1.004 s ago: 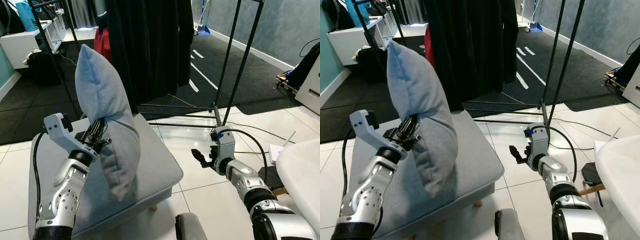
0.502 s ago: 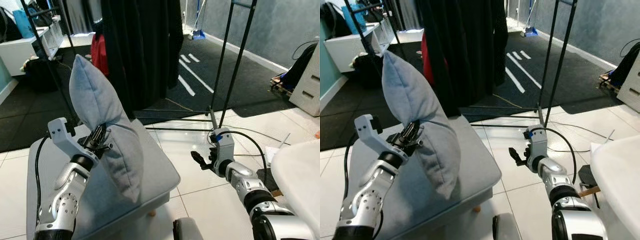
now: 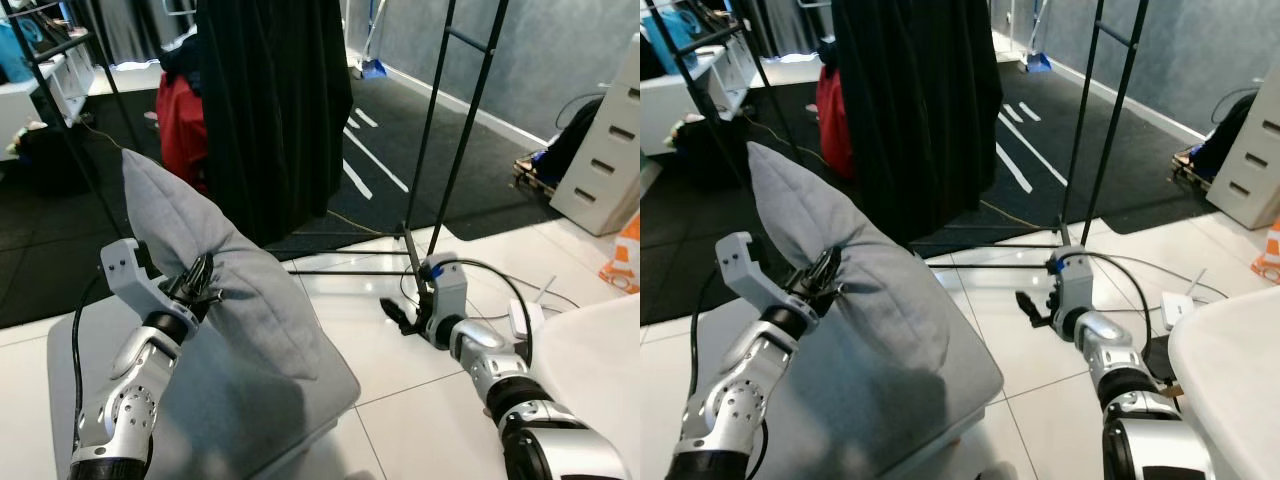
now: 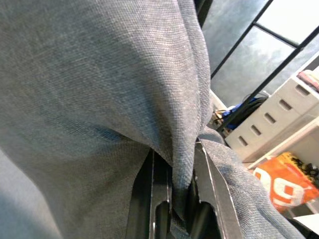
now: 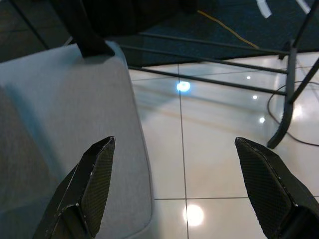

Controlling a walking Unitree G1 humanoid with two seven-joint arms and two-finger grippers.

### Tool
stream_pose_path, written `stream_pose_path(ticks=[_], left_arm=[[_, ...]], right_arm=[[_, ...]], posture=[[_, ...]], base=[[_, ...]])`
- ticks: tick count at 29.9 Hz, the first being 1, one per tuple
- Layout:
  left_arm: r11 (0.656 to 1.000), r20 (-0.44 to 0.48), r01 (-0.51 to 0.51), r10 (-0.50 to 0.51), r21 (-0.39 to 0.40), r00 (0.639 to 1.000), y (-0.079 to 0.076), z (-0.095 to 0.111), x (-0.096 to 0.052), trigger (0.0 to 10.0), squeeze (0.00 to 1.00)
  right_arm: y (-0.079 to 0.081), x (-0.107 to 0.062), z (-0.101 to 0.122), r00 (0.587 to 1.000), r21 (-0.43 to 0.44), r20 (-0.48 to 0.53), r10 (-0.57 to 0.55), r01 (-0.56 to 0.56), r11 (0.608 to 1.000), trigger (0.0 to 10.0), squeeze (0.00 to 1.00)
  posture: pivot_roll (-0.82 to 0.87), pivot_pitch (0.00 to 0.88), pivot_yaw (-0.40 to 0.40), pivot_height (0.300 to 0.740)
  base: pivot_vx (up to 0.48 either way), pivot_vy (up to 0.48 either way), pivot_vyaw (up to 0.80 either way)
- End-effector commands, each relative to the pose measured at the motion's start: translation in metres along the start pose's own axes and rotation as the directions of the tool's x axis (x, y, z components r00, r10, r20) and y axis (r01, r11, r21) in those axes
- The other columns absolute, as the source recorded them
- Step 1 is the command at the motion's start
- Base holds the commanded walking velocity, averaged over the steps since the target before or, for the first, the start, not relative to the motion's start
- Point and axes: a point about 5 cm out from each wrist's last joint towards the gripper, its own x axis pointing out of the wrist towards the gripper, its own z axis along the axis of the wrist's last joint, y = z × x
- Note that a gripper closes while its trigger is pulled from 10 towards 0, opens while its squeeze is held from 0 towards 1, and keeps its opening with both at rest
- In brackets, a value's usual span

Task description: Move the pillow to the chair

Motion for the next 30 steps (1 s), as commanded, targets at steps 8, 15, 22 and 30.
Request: stream_pose_path(ticks=[8, 15, 22, 30], left_arm=[[1.000, 0.078, 0.016, -0.016, 0.005, 0.997, -0.003, 0.012, 0.000, 10.0, 0.00], [1.000, 0.075, 0.017, -0.018, 0.015, 0.997, -0.001, 0.009, 0.000, 10.0, 0.00], [0.999, 0.059, -0.010, 0.007, 0.043, 0.998, 0.004, 0.005, -0.003, 10.0, 0.00], [0.995, 0.038, -0.060, 0.058, 0.081, 0.998, 0.013, -0.004, -0.007, 10.0, 0.00]], right_arm=[[0.001, 0.000, 0.002, 1.000, -0.013, 0.015, 0.004, -0.004, 1.000, 10.0, 0.00], [0.001, 0.000, 0.003, 1.000, -0.016, 0.013, 0.007, -0.007, 1.000, 10.0, 0.00], [0.002, 0.001, 0.002, 1.000, -0.019, 0.008, 0.013, -0.013, 1.000, 10.0, 0.00], [0.005, 0.002, -0.001, 1.000, -0.023, -0.001, 0.019, -0.019, 1.000, 10.0, 0.00]], posture=[[-0.21, 0.017, 0.002, 0.701], [-0.21, 0.015, 0.003, 0.730], [-0.21, 0.009, 0.002, 0.740], [-0.21, 0.006, 0.004, 0.740]], base=[[-0.300, 0.000, 0.00], [0.000, 0.000, 0.00], [0.000, 0.000, 0.00], [0.000, 0.000, 0.00]])
